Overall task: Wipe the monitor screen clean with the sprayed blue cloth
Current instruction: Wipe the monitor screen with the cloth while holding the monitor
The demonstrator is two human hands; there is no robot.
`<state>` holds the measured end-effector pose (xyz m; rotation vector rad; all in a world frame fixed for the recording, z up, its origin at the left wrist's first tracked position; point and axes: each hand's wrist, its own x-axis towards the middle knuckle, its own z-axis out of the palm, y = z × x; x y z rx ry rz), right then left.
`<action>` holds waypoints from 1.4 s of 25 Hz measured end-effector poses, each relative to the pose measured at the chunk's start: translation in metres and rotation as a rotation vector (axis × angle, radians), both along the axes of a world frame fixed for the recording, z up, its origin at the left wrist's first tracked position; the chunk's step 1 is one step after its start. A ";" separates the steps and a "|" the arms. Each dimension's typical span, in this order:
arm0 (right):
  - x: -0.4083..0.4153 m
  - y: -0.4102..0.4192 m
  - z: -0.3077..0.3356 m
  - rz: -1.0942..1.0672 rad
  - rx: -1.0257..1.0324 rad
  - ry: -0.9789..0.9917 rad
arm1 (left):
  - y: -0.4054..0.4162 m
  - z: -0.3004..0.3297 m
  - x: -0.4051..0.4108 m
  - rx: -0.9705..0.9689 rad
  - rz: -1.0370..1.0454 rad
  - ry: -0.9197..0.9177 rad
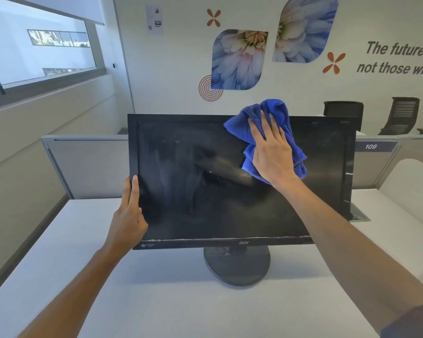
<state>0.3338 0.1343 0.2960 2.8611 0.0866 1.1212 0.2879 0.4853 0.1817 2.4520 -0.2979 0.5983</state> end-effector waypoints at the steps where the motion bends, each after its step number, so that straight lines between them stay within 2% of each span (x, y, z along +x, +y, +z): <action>1: -0.001 -0.013 -0.001 -0.018 0.003 -0.002 | -0.002 0.000 -0.001 0.000 0.006 -0.004; 16: -0.030 -0.175 0.001 -0.157 0.196 -0.064 | -0.011 -0.004 -0.001 0.045 0.107 -0.029; 24: -0.037 -0.183 -0.006 -0.140 0.210 -0.047 | -0.013 -0.004 -0.001 0.089 0.132 -0.041; 35: -0.107 -0.176 -0.100 -0.227 0.153 0.106 | -0.014 -0.001 -0.005 0.096 0.102 -0.040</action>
